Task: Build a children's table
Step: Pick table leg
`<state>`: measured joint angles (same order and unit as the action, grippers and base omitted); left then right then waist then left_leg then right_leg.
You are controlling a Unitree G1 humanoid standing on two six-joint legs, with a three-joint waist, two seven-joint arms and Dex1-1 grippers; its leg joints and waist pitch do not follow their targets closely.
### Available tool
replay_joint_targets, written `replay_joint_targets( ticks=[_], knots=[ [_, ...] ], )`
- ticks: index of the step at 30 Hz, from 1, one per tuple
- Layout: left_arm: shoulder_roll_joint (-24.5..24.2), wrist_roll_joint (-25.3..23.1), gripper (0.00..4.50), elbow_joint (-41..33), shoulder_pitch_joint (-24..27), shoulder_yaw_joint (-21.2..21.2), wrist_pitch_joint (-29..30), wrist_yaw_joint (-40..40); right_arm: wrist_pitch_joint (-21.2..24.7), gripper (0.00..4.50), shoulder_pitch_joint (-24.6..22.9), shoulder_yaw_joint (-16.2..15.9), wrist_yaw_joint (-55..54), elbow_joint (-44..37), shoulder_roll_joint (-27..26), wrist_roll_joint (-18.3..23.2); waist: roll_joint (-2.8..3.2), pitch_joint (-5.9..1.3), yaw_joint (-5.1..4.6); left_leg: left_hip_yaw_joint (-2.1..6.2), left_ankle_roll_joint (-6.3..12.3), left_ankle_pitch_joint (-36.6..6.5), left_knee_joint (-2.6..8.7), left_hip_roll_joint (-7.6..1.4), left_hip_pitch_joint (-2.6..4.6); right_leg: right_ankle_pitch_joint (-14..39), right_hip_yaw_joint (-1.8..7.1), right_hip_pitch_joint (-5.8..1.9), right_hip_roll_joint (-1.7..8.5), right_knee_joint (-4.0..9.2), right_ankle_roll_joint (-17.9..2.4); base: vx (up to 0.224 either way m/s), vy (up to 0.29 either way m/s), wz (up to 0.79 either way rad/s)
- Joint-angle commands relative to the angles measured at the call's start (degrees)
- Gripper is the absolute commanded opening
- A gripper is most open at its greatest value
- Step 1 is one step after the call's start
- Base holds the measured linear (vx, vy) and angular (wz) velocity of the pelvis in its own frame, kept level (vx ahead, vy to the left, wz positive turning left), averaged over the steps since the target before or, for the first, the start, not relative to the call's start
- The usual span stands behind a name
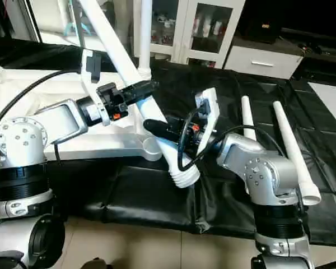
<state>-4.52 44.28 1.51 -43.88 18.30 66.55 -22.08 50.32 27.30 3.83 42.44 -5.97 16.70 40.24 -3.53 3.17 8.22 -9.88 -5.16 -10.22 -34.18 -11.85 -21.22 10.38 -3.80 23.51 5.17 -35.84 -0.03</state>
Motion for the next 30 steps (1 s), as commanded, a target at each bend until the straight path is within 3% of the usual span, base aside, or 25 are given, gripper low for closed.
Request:
replay_joint_targets(
  ticks=[1, 4, 6, 9, 12, 18, 23, 24, 30],
  knots=[
    [-0.21, -0.41, 2.05, 0.55, -1.62, 0.24, -0.8, 1.35, -0.87, 2.11, 0.81, 0.24, -0.12, -0.23, 0.44, 0.09, 0.42, -3.92, -0.03, 0.07, -2.49, -8.74, 4.17, -0.64, 0.52, 8.96, 2.11, -3.24, 2.39, 4.28, -7.55, 0.0, 0.0, 0.0],
    [-0.73, -1.02, 1.97, 0.51, -1.64, -0.37, -1.52, 1.33, -0.61, 2.48, 1.01, 0.43, -0.39, 0.08, 0.36, 0.25, 0.28, -3.89, -0.08, 0.08, -2.52, -8.86, 4.21, -0.66, 0.46, 9.54, 2.11, -3.28, 2.42, 4.33, -7.23, 0.0, 0.0, 0.0],
    [-1.59, -1.94, 1.96, 0.32, -1.62, -1.51, -2.21, 0.72, -0.14, 2.51, 1.15, 0.6, -0.39, 0.21, 0.4, 0.62, 0.23, -3.88, -0.13, 0.09, -2.5, -8.86, 4.22, -0.67, 0.48, 9.64, 2.11, -3.24, 2.39, 4.36, -7.04, 0.0, 0.0, 0.0],
    [-4.8, -4.83, 1.88, -1.12, -0.86, -6.71, -4.06, -2.36, -0.8, 2.87, 1.14, 0.01, -0.45, -0.09, 1.1, -0.5, 0.29, -3.87, -0.08, 0.19, -2.44, -8.91, 4.41, -0.73, 0.57, 10.97, 2.09, -3.15, 2.39, 4.5, -5.72, 0.0, 0.0, 0.0],
    [-7.5, -6.38, 1.83, -2.71, -1.32, -11.32, -4.68, -5.38, -3.06, 2.94, 1.01, -1.23, -0.36, 0.13, 2.62, -3.31, 0.28, -3.95, -0.12, 0.11, -3.1, -7.63, 4.31, -0.82, 0.63, 9.19, 2.14, -3.13, 2.37, 4.1, -5.92, 0.0, 0.0, 0.0],
    [-8.39, -6.42, 1.79, -2.89, -3.03, -13.12, -4.82, -6.98, -4.51, 2.94, 1.11, -2.34, 2.34, 1.11, 5.29, -4.7, 0.1, -3.95, 0.03, -0.11, -2.83, -6.71, 4.08, -0.65, 0.45, 6.69, 2.21, -3.43, 2.41, 3.78, -7.76, 0.0, 0.0, 0.0],
    [-9.26, -5.58, 1.79, -1.99, -4.77, -14.77, -6.03, -10.51, 0.29, 2.94, 1.98, -4.48, 7.53, 2.34, 8.95, -2.57, -0.27, -3.9, -0.16, -0.13, -2.11, -7.35, 3.98, -0.6, 0.41, 8.97, 2.17, -3.51, 2.42, 4.01, -7.83, 0.0, 0.0, 0.0],
    [-9.26, -5.58, 1.79, -1.99, -4.77, -14.77, -6.03, -10.51, 0.29, 2.94, 1.98, -4.48, 7.53, 2.34, 8.95, -2.57, -0.1, -3.91, -0.1, -0.11, -1.97, -7.4, 3.97, -0.68, 0.45, 9.31, 2.19, -3.46, 2.48, 4.03, -7.83, 0.0, 0.0, 0.0],
    [-10.01, -4.34, 1.79, -2.38, -5.64, -16.22, -6.31, -14.15, -0.12, 2.94, 1.5, -7.06, 14.33, 2.48, 11.67, -2.01, -0.41, -3.97, -0.04, -0.19, -1.28, -6.01, 3.78, -0.76, 0.44, 7.55, 2.16, -3.42, 2.48, 3.71, -8.93, 0.0, 0.0, 0.0]
  ],
)
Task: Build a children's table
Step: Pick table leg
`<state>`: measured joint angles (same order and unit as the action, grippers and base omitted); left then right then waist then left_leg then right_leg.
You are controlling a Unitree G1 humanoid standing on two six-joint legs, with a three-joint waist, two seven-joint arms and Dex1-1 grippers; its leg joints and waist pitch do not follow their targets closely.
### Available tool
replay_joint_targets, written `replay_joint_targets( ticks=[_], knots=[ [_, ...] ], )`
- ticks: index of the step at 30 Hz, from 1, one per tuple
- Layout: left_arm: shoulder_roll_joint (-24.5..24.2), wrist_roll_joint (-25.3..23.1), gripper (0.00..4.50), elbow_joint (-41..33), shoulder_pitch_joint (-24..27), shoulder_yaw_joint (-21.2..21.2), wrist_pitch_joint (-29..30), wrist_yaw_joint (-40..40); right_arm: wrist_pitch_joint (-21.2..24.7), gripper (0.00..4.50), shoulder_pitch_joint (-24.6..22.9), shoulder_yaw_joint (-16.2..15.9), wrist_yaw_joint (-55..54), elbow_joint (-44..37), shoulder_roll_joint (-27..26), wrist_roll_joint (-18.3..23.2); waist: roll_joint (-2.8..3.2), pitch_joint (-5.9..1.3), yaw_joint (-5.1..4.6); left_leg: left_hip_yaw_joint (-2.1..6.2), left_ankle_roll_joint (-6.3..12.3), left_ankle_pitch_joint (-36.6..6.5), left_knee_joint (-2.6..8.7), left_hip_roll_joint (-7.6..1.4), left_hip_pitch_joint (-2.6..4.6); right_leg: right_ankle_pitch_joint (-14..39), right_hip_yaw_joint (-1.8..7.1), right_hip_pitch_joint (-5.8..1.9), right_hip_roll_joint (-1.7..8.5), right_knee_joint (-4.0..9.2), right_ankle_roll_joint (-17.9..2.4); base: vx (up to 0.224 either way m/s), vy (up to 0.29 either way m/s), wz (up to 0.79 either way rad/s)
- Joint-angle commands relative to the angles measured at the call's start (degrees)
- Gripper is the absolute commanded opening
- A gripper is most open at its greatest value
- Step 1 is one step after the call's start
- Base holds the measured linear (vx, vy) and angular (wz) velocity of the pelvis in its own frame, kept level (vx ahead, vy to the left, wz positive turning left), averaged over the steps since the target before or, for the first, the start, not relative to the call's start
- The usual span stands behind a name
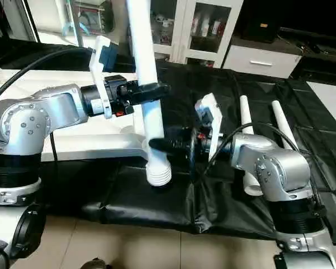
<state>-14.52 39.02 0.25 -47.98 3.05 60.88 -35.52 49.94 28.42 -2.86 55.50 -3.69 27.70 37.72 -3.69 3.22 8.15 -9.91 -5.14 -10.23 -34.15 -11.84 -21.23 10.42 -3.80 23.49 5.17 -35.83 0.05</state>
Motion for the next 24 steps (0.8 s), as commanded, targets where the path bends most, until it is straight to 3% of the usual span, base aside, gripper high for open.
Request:
replay_joint_targets(
  ticks=[1, 7, 16, 24],
  knots=[
    [-0.13, 1.04, 1.79, -1.31, -1.64, -1.33, -0.69, -1.34, 0.23, 2.94, 0.33, -0.83, 2.32, 0.31, 1.15, 0.47, -0.34, -3.97, 0.07, -0.19, -1.25, -6.09, 3.76, -0.76, 0.4, 8.02, 2.18, -3.44, 2.53, 3.74, -9.13, 0.0, 0.0, 0.0],
    [-0.4, 0.75, 1.79, -2.35, -1.95, -4.05, -1.42, -4.71, -1.49, 2.94, 0.67, -3.64, 4.93, 1.97, 2.11, -1.59, -0.58, -4.0, 0.08, -0.18, -1.55, -6.0, 3.69, -0.89, 0.48, 8.02, 2.17, -3.34, 2.59, 3.68, -9.66, 0.0, 0.0, 0.0],
    [-0.32, 0.5, 1.79, -2.54, -2.34, -5.3, -2.2, -6.23, -1.87, 2.94, 0.04, -5.41, 6.06, 2.15, 2.11, -2.31, -1.04, -3.94, 0.08, -0.23, -1.43, -6.0, 3.59, -0.84, 0.46, 7.65, 2.21, -3.46, 2.6, 3.59, -9.99, 0.0, 0.0, 0.0],
    [-0.75, 0.6, 1.79, -3.03, -2.21, -6.22, -2.43, -7.63, -2.29, 2.94, -0.82, -6.63, 7.17, 2.09, 2.78, -3.06, -0.72, -3.96, 0.11, -0.14, -1.67, -6.22, 3.59, -0.91, 0.48, 7.02, 2.2, -3.47, 2.61, 3.42, -10.38, 0.0, 0.0, 0.0]
  ],
)
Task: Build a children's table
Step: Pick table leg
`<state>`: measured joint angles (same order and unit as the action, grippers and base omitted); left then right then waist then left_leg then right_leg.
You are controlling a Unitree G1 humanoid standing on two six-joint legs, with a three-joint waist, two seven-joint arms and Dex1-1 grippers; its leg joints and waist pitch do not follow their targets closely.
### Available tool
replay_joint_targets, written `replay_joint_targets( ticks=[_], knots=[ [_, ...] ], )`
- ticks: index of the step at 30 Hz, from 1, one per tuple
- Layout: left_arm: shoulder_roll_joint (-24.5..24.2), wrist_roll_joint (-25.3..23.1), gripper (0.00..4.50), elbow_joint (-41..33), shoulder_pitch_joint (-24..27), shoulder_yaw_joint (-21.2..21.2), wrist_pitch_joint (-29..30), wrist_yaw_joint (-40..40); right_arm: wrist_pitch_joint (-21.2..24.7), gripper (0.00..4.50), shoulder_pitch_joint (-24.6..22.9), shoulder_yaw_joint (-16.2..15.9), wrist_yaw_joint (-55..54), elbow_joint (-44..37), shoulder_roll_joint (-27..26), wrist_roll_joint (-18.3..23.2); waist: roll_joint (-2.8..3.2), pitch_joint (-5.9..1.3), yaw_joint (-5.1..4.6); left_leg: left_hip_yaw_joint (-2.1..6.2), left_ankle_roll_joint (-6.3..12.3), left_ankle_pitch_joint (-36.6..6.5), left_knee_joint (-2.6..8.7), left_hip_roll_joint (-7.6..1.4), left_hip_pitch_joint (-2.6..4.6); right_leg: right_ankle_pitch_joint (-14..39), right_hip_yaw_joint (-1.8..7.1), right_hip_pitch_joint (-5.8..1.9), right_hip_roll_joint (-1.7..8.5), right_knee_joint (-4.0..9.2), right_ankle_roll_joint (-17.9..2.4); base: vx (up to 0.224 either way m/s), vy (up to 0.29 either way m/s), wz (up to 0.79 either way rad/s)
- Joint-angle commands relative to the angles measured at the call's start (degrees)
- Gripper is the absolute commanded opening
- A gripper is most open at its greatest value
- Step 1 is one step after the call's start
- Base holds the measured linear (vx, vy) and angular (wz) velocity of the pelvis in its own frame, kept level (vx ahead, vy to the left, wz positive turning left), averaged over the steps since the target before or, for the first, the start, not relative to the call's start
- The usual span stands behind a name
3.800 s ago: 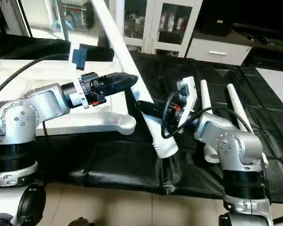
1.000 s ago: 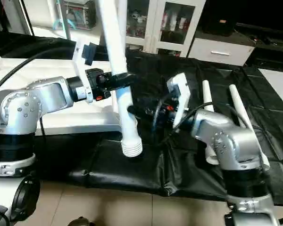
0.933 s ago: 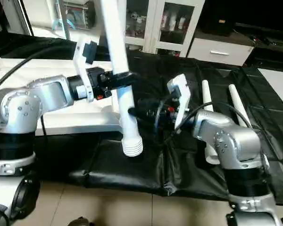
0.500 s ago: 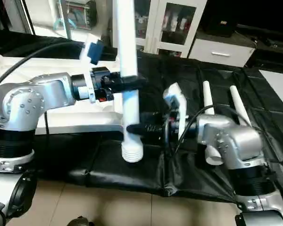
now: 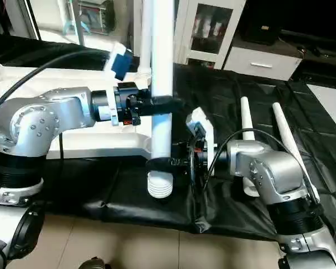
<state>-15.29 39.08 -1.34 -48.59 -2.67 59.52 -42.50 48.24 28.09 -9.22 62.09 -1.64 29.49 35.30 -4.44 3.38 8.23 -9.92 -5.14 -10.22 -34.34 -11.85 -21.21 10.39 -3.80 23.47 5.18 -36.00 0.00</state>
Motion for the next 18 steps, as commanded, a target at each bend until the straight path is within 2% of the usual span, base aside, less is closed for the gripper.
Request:
replay_joint_targets(
  ticks=[1, 11, 15, 18],
  knots=[
    [0.05, 0.54, 1.79, -1.5, -1.61, -0.52, -1.03, -0.73, -0.64, 2.94, -0.62, -0.44, 0.67, 0.01, 1.03, -0.78, -0.03, -4.11, 0.02, -0.17, -1.62, -6.46, 3.76, -0.87, 0.49, 7.43, 2.18, -3.44, 2.58, 3.66, -10.27, 0.0, 0.0, 0.0],
    [-0.26, 0.64, 1.79, -2.12, -1.31, -1.29, -0.86, -2.04, -1.22, 2.94, -1.25, -2.11, 1.1, -0.18, 1.15, -1.94, -0.05, -4.16, 0.01, -0.1, -1.74, -6.45, 3.75, -0.89, 0.48, 7.56, 2.18, -3.48, 2.57, 3.61, -10.14, 0.0, 0.0, 0.0],
    [-0.54, 0.74, 1.79, -2.71, -0.98, -1.74, -0.56, -2.87, -1.26, 2.56, -1.21, -2.13, 0.97, -0.13, 1.07, -2.05, -0.07, -4.17, -0.02, -0.12, -1.63, -6.24, 3.73, -0.9, 0.51, 7.02, 2.18, -3.47, 2.54, 3.53, -10.43, 0.0, 0.0, 0.0],
    [-0.86, 0.74, 1.79, -3.04, -0.78, -2.28, -0.41, -3.51, -1.28, 2.53, -1.15, -2.13, 1.02, -0.18, 0.98, -2.17, -0.01, -4.11, 0.0, -0.12, -1.72, -6.63, 3.76, -0.9, 0.49, 7.68, 2.18, -3.46, 2.56, 3.61, -10.37, 0.0, 0.0, 0.0]
  ],
)
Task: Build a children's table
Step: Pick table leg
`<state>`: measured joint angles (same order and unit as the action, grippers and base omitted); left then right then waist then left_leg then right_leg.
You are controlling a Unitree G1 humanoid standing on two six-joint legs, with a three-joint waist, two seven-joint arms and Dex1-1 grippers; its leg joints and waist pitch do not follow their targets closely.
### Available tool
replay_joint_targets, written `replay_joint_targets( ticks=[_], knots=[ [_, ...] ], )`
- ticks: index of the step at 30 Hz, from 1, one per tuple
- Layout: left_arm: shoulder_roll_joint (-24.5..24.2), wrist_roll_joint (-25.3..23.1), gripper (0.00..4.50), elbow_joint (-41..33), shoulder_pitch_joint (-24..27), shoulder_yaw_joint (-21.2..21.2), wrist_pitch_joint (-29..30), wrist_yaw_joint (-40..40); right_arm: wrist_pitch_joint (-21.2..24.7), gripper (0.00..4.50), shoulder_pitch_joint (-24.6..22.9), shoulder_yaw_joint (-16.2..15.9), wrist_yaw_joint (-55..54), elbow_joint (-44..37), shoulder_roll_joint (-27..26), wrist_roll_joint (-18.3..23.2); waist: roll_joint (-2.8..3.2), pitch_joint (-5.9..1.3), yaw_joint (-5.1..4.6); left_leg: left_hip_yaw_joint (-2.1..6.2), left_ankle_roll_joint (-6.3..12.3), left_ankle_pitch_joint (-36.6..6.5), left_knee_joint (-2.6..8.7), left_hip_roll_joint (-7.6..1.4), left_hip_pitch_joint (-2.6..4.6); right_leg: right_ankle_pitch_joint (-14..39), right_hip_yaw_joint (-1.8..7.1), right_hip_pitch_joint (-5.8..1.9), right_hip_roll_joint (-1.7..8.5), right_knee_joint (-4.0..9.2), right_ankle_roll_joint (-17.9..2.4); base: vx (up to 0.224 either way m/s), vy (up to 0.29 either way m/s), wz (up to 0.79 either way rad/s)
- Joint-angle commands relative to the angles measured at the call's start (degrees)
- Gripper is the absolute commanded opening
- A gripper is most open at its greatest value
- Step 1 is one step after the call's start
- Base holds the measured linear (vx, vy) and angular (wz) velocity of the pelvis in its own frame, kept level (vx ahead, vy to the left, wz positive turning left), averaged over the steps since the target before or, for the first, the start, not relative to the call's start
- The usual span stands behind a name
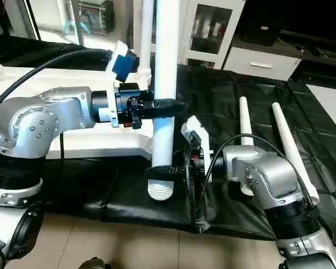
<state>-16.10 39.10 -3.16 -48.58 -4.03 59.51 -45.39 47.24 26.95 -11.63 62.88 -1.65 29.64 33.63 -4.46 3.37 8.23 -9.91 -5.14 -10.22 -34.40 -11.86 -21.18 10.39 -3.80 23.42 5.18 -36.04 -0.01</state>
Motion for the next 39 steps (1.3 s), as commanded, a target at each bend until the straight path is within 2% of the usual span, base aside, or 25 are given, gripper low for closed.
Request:
replay_joint_targets(
  ticks=[1, 19, 20, 23, 24, 29, 35, 37, 39],
  knots=[
    [-0.16, 0.72, 1.79, -1.33, -0.71, -1.12, -0.34, -0.79, -0.29, 2.53, 0.05, 0.3, 0.25, -0.19, 0.76, -0.53, 0.05, -4.08, -0.03, -0.12, -1.81, -6.91, 3.84, -0.9, 0.48, 7.96, 2.18, -3.38, 2.55, 3.65, -10.26, 0.0, 0.0, 0.0],
    [-0.95, 0.14, 1.77, -2.09, -0.34, -2.97, -0.35, -2.15, -0.83, 2.53, 0.47, 0.07, 0.3, -0.22, 0.22, -0.82, 0.12, -4.13, -0.02, -0.14, -1.96, -7.29, 3.75, -0.86, 0.54, 7.8, 2.19, -3.37, 2.51, 3.64, -10.32, 0.0, 0.0, 0.0],
    [-0.98, 0.12, 1.77, -2.04, -0.35, -2.95, -0.37, -2.15, -0.86, 2.8, 0.52, 0.06, 0.2, -0.18, 0.15, -0.86, 0.12, -4.14, -0.02, -0.11, -1.99, -7.27, 3.77, -0.88, 0.52, 7.81, 2.19, -3.41, 2.53, 3.61, -10.34, 0.0, 0.0, 0.0],
    [-1.05, 0.1, 1.77, -1.91, -0.39, -2.86, -0.5, -2.14, -1.63, 2.86, 0.54, -0.17, -0.23, -0.14, 0.01, -1.56, 0.18, -4.15, 0.01, -0.11, -2.08, -7.08, 3.78, -0.89, 0.54, 7.52, 2.18, -3.36, 2.51, 3.57, -10.4, 0.0, 0.0, 0.0],
    [-1.09, 0.13, 1.77, -1.88, -0.39, -2.86, -0.55, -2.15, -2.12, 3.18, 0.5, -0.32, -0.48, -0.15, -0.03, -2.03, 0.22, -4.15, -0.01, -0.1, -2.13, -7.14, 3.78, -0.89, 0.53, 7.53, 2.18, -3.38, 2.51, 3.55, -10.43, 0.0, 0.0, 0.0],
    [-1.24, 0.14, 1.77, -1.97, -0.34, -2.99, -0.62, -2.28, -2.7, 3.31, 0.49, -0.56, -0.49, -0.05, -0.06, -2.62, 0.13, -4.2, -0.03, -0.12, -2.08, -6.88, 3.74, -0.86, 0.53, 7.03, 2.2, -3.42, 2.49, 3.48, -10.49, 0.0, 0.0, 0.0],
    [-1.55, 0.14, 1.77, -2.06, -0.27, -3.09, -0.65, -2.59, -2.49, 3.31, 0.31, -0.74, 0.33, -0.38, 0.19, -2.2, 0.12, -4.2, -0.02, -0.14, -1.86, -6.75, 3.69, -0.83, 0.5, 6.84, 2.21, -3.47, 2.5, 3.47, -10.59, 0.0, 0.0, 0.0],
    [-1.5, 0.17, 1.77, -2.06, -0.3, -3.08, -0.67, -2.54, -2.28, 3.02, 0.27, -0.6, 0.57, -0.37, 0.07, -1.99, 0.14, -4.21, 0.0, -0.13, -1.84, -6.77, 3.69, -0.86, 0.54, 6.92, 2.2, -3.45, 2.51, 3.46, -10.62, 0.0, 0.0, 0.0],
    [-1.38, 0.18, 1.77, -1.92, -0.38, -2.98, -0.75, -2.39, -1.94, 2.91, 0.21, -0.42, 0.71, -0.44, -0.1, -1.77, 0.16, -4.2, -0.01, -0.13, -1.81, -6.9, 3.7, -0.87, 0.55, 6.93, 2.18, -3.44, 2.49, 3.46, -10.68, 0.0, 0.0, 0.0]
  ],
)
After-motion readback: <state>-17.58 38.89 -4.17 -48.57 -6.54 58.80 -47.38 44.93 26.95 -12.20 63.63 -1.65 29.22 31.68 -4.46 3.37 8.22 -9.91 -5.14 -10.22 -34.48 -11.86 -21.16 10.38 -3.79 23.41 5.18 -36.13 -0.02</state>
